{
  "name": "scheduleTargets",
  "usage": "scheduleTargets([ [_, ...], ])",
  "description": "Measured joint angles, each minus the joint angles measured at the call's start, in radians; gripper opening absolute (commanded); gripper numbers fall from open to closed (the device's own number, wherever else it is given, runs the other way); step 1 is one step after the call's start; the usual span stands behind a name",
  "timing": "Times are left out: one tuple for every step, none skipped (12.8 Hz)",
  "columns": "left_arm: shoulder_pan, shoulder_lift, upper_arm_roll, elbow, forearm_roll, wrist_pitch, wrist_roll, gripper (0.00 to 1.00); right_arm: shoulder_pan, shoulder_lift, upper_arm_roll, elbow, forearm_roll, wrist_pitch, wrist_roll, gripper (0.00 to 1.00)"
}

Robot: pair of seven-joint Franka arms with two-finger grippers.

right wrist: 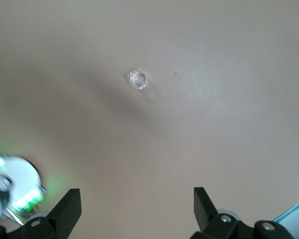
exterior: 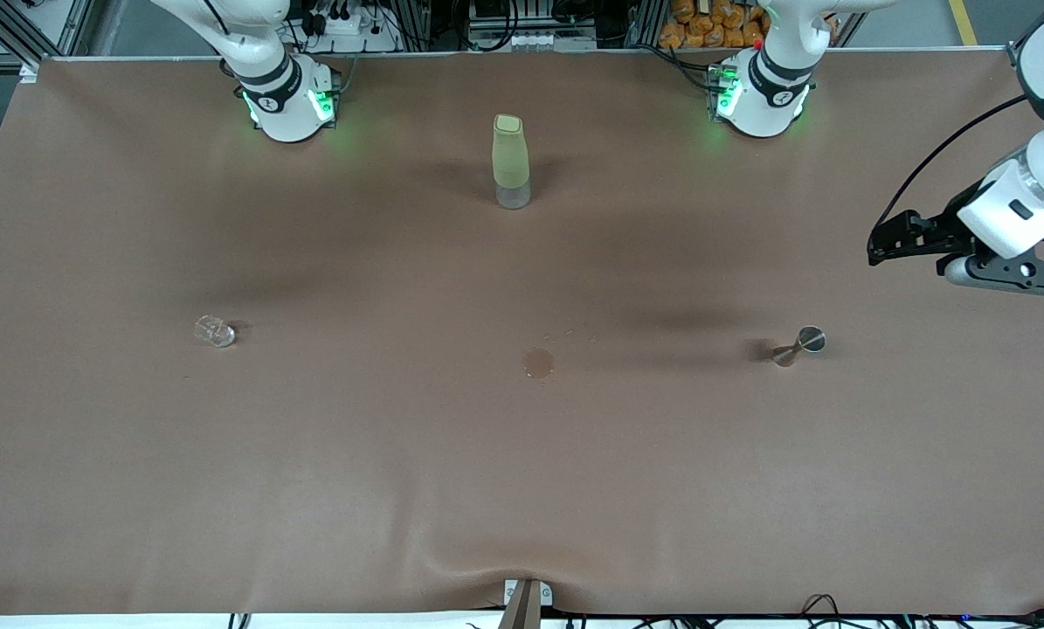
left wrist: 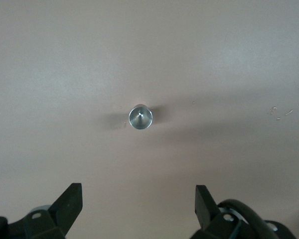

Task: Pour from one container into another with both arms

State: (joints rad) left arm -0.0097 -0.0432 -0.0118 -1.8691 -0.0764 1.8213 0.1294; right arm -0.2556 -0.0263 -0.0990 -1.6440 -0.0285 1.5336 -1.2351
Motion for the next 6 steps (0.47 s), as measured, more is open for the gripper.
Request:
scheduleTargets([
  [0.001, -0.007, 0.000, -0.027, 0.000, 0.023, 0.012, 1.00, -0.020, 0.003, 0.000, -0.011, 0.000, 0.021, -0.098, 1.00],
  [0.005, -0.010, 0.001, -0.051, 0.000, 0.044, 0.031, 1.00, -0.042, 0.005, -0.001, -0.023, 0.000, 0.040, -0.179, 1.00],
  [0.013, -0.011, 0.001, -0.071, 0.000, 0.065, 0.054, 1.00, -0.062, 0.007, -0.002, -0.035, 0.000, 0.055, -0.238, 1.00],
  [0.021, -0.012, 0.002, -0.092, 0.000, 0.086, 0.080, 1.00, -0.076, 0.008, -0.002, -0.043, 0.000, 0.065, -0.277, 1.00],
  [0.032, -0.012, 0.002, -0.111, 0.000, 0.103, 0.106, 1.00, -0.083, 0.009, -0.002, -0.049, 0.000, 0.069, -0.306, 1.00],
  [0.046, -0.012, 0.002, -0.128, -0.002, 0.117, 0.136, 1.00, -0.085, 0.009, -0.002, -0.051, 0.001, 0.070, -0.332, 1.00],
])
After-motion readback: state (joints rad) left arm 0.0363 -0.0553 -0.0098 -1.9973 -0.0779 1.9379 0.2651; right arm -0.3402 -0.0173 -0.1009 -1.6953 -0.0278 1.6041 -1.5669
